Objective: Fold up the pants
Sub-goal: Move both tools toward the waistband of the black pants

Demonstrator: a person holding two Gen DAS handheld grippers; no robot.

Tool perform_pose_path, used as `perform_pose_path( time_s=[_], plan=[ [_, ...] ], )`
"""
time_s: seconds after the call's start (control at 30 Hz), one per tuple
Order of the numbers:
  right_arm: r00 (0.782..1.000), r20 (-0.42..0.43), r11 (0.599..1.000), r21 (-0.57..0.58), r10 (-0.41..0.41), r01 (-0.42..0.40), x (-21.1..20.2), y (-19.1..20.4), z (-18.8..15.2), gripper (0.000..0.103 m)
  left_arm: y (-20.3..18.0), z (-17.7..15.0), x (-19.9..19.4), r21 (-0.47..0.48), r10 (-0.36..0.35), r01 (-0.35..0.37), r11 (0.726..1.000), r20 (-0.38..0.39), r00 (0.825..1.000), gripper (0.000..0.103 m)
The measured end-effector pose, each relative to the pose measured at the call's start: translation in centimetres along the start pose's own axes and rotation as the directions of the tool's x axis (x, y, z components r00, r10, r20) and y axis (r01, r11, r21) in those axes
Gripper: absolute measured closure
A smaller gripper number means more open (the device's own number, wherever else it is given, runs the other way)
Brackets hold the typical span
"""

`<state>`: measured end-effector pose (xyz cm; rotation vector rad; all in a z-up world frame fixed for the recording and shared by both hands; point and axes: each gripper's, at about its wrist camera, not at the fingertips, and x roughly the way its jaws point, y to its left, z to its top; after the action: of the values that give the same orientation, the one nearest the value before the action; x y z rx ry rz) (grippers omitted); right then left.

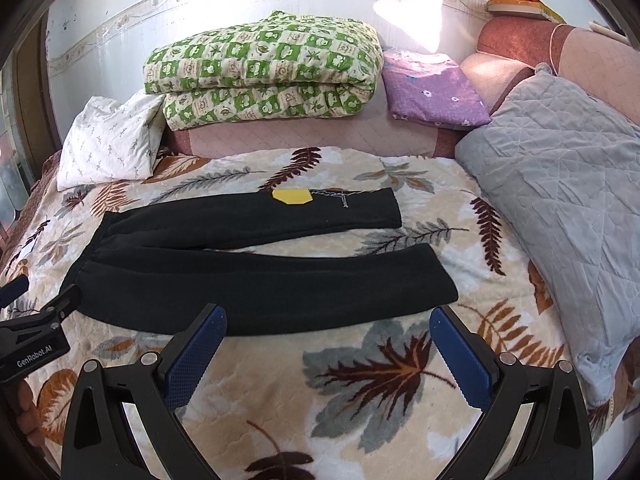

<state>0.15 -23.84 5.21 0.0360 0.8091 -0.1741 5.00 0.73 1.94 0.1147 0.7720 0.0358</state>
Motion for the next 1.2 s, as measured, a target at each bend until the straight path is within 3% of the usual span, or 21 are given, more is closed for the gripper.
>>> perform_pose_path(
  time_s=[0.93, 1.1, 1.2],
  plan=[
    [0.998, -0.023, 0.999, -0.02, 0.05, -0.051, 3.6, 0.0, 4.7, 0.001, 0.4, 3.5, 2.1, 0.001, -0.002, 0.002, 1.0, 0.029, 1.0, 0.0],
    [0.997, -0.035, 0.997, -0.027, 0.068, -0.069, 4.8, -1.3, 6.4, 0.001, 1.2, 5.3, 4.1, 0.001, -0.042, 0.042, 0.999, -0.036, 0.998, 0.0],
    [0.993, -0.088, 0.995, -0.061, 0.074, -0.08, 6.9, -3.2, 8.2, 0.001, 2.7, 7.3, 6.2, -0.009, -0.064, 0.064, 0.998, -0.092, 0.994, 0.0]
  ],
)
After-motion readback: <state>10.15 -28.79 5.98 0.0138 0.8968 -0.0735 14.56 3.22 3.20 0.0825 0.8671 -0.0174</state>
